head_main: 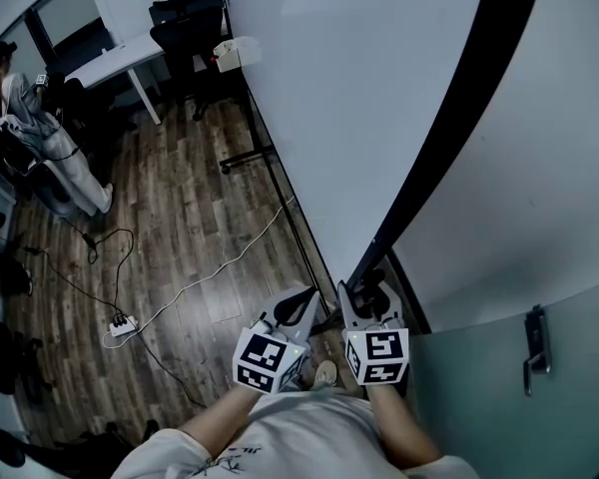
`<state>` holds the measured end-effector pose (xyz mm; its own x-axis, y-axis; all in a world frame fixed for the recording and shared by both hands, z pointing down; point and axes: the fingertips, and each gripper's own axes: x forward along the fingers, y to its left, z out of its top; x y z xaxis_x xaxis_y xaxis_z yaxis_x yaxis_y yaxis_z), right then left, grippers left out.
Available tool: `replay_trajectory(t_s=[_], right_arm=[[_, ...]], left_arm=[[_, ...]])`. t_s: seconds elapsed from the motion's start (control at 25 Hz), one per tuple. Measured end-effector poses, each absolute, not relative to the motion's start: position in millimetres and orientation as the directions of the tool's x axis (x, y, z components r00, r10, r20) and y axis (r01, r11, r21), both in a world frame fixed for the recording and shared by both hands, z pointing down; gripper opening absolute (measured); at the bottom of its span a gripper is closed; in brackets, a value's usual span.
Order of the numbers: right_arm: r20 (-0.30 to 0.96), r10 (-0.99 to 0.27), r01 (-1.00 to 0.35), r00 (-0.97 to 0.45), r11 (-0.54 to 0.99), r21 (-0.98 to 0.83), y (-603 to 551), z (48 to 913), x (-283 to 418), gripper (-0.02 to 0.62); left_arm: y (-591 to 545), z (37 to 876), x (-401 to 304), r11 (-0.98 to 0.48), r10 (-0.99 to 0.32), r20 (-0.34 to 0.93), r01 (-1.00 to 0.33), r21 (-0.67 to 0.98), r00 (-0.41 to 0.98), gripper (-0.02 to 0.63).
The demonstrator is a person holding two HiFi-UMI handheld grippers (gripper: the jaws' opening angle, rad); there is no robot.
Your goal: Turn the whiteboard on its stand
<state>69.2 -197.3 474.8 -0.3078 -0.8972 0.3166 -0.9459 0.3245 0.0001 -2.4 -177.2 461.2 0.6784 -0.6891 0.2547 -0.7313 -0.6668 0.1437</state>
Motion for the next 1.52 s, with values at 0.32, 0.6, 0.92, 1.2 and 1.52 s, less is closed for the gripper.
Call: replay_trajectory(t_s=[0.32, 0.6, 0.92, 1.2, 1.52], right_arm=[[0.317, -0.898, -0.947, -0.305, 0.323, 0.004, -179.3, 475.2, 67.6, 0.183], [0.317, -0.898, -0.946, -0.306, 0.324, 0.004, -177.7, 474.1, 66.4, 0.183], [0.326, -0.889, -0.942, -0.321, 0.334, -0.017, -176.4, 473.6, 67.0, 0.184], [0.333, -0.893, -0.949, -0.302, 0.315, -0.016, -160.3, 475.8, 73.1, 0.184], [0.348, -0.889, -0.951, -0.298, 0.309, -0.026, -133.2, 479.7, 76.9, 0.165]], left_arm=[[-166.4, 460.9, -4.1, -0.669, -0.689, 0.251, -0.73, 0.14, 0.68, 0.011], [-166.5, 461.5, -6.6, -0.671, -0.69, 0.255, -0.731, 0.127, 0.678, 0.011], [-163.2, 460.5, -4.8, -0.673, -0.688, 0.254, -0.729, 0.127, 0.68, 0.011], [-156.4, 466.9, -2.4, -0.677, -0.681, 0.263, -0.724, 0.129, 0.684, 0.011], [-147.4, 469.2, 1.1, -0.684, -0.67, 0.274, -0.717, 0.133, 0.69, 0.011]])
